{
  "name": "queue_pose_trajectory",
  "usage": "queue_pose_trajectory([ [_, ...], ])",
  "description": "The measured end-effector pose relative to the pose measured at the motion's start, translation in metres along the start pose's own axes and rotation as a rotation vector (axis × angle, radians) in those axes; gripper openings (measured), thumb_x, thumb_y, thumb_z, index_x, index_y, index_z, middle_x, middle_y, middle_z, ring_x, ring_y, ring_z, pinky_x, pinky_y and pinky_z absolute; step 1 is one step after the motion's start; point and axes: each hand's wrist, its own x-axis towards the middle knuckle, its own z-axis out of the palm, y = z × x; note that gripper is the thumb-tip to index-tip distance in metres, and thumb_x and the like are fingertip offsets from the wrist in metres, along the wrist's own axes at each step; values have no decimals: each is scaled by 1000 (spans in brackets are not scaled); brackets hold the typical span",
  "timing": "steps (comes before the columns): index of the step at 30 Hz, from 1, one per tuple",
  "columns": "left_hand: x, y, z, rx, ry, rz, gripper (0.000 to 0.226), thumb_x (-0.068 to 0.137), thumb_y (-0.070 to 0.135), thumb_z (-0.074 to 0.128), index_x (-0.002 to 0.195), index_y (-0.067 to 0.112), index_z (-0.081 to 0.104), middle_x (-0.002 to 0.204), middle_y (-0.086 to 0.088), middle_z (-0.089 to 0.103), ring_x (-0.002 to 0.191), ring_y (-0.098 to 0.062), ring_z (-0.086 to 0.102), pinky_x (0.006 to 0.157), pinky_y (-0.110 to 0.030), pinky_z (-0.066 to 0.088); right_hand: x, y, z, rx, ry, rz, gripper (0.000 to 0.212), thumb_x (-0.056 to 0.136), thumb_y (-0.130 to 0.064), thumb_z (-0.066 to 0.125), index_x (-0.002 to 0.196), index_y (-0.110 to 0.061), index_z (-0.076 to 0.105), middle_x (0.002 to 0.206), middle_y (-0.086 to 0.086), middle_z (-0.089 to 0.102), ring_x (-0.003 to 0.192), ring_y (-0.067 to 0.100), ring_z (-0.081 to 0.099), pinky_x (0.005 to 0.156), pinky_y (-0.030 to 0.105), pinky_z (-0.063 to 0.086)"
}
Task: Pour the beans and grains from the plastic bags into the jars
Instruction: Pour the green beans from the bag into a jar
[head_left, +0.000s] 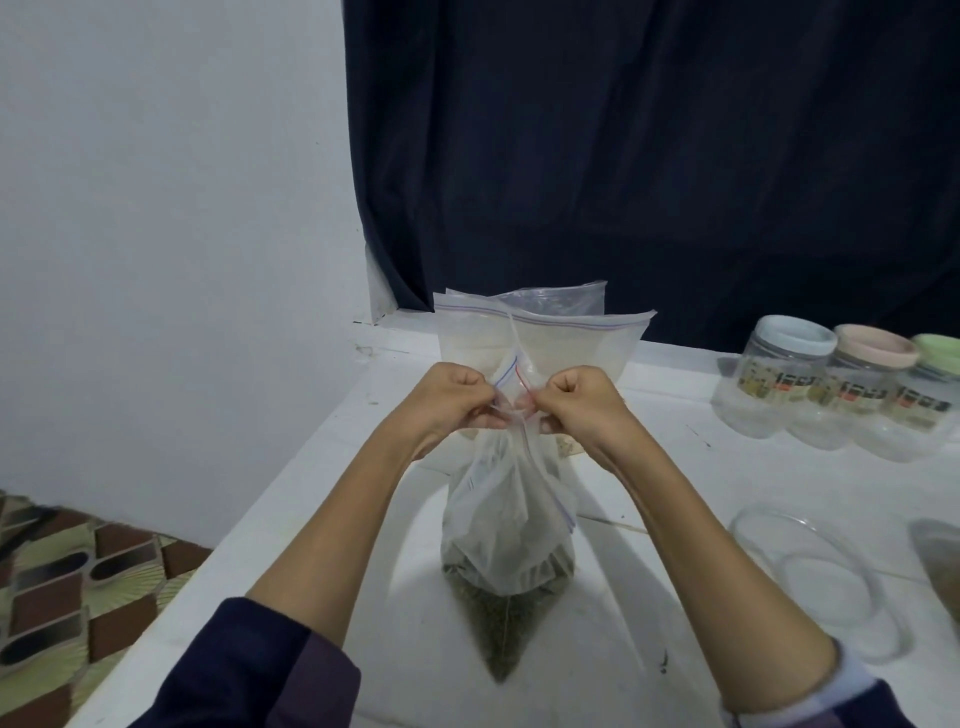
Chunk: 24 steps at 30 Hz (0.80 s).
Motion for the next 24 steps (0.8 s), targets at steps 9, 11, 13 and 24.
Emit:
queue_pose_trajectory([
  [9,-5,13,4,445,-76,-130,33,98,29,50,71,9,54,72,-2,58,59,-14,54,52,-20,49,-5,-24,7,-420,28,111,19,85,-8,71,75,-2,56,79,19,68,63,29,70,69,37,61],
  [11,-6,12,-2,530,-109,-122,31,95,25,56,67,11,54,76,-3,61,64,-13,55,57,-19,46,-3,-26,5,-541,34,154,14,83,-6,72,87,4,62,83,18,70,68,31,72,73,42,61],
  [13,-9,10,-8,571,-107,-89,28,91,19,61,65,11,54,77,-3,63,65,-12,56,58,-17,43,-2,-24,0,-666,50,159,15,81,-7,73,90,3,65,75,13,71,64,26,72,74,41,60],
  [24,-23,-10,-75,683,71,38,37,82,10,72,51,15,51,41,14,42,39,-2,35,40,-8,25,-5,-12,-59,-814,217,209,11,81,-12,74,77,-3,69,68,6,71,72,19,71,85,39,56],
])
